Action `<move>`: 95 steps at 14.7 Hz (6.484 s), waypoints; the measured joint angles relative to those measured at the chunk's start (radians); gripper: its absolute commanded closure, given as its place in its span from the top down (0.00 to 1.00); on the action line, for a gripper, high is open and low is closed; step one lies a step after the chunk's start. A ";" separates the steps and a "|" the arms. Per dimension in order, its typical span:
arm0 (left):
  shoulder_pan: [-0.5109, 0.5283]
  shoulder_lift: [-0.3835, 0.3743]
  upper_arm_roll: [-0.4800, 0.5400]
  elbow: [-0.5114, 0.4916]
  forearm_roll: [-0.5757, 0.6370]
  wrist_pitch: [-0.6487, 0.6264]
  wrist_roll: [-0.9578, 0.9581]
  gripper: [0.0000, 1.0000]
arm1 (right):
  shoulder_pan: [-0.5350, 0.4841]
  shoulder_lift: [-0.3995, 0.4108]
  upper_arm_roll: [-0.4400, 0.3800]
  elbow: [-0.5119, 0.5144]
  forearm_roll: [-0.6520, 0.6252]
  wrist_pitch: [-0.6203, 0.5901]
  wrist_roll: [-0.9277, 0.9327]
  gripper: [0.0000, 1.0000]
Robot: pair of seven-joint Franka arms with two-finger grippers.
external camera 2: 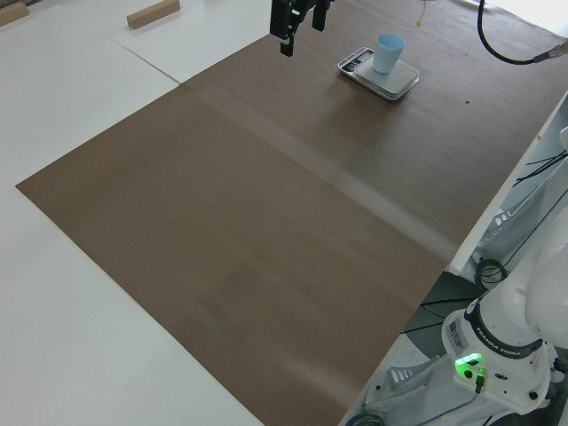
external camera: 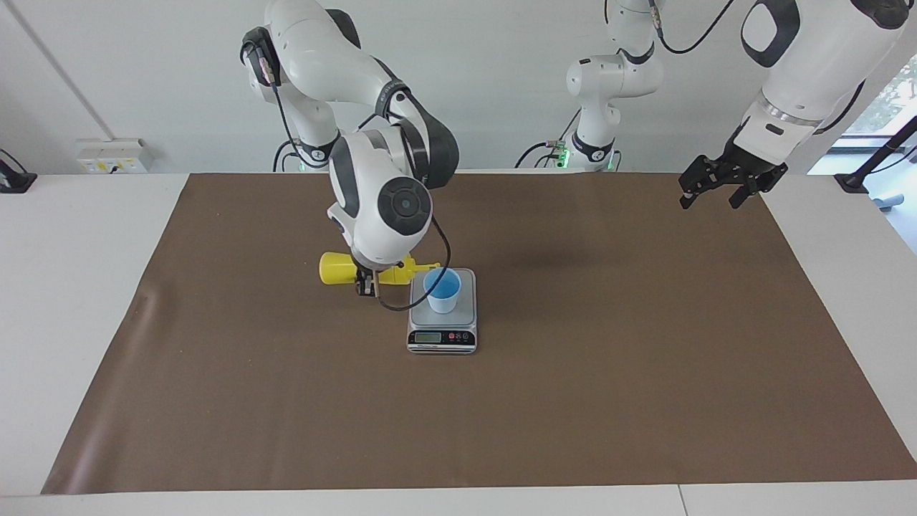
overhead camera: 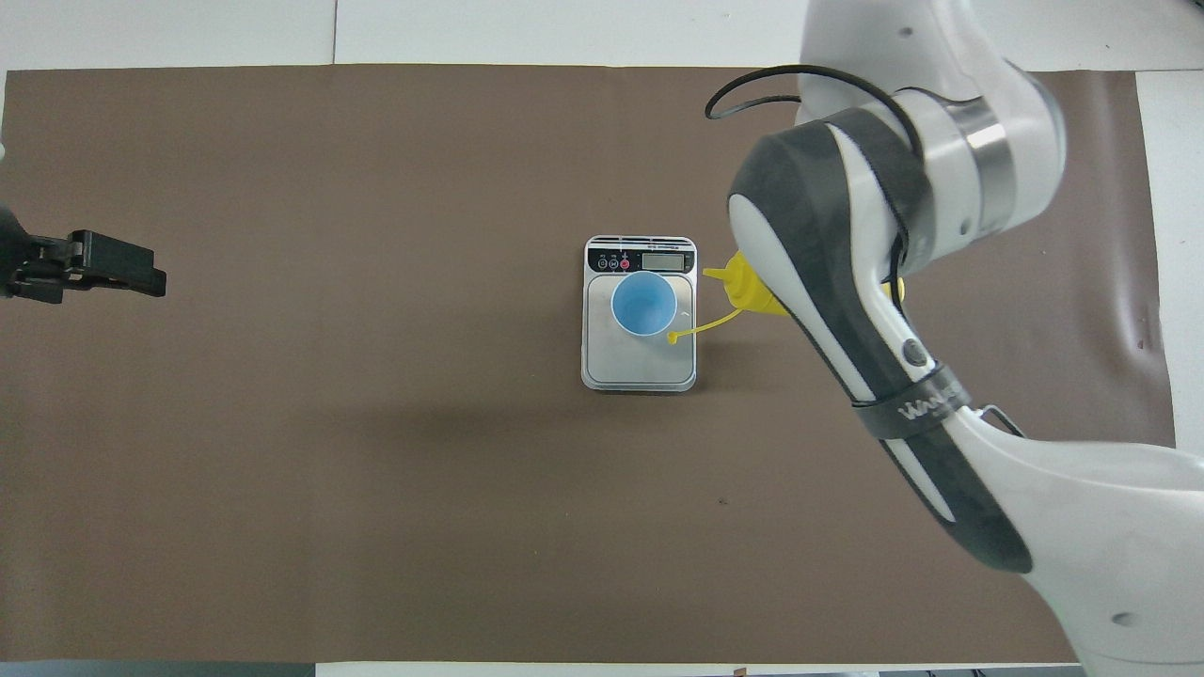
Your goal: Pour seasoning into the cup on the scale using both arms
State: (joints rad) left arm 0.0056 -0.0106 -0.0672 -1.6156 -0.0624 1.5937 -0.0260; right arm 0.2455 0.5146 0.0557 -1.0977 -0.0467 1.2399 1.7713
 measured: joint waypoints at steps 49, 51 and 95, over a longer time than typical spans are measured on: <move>0.000 0.000 -0.004 0.017 0.046 0.019 0.035 1.00 | -0.737 -0.230 -0.001 -1.052 1.172 0.648 -1.040 1.00; 0.000 0.000 -0.004 0.017 0.046 0.017 0.035 1.00 | -0.737 -0.230 -0.001 -1.049 1.172 0.648 -1.040 1.00; 0.001 0.000 0.000 0.015 0.061 0.003 0.052 1.00 | -0.249 -0.484 -0.098 -0.469 0.062 0.202 -1.518 1.00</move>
State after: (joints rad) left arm 0.0069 -0.0106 -0.0670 -1.6009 -0.0012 1.5970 0.0257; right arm -0.0039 0.0310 -0.0422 -1.5664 0.0152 1.4416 0.2537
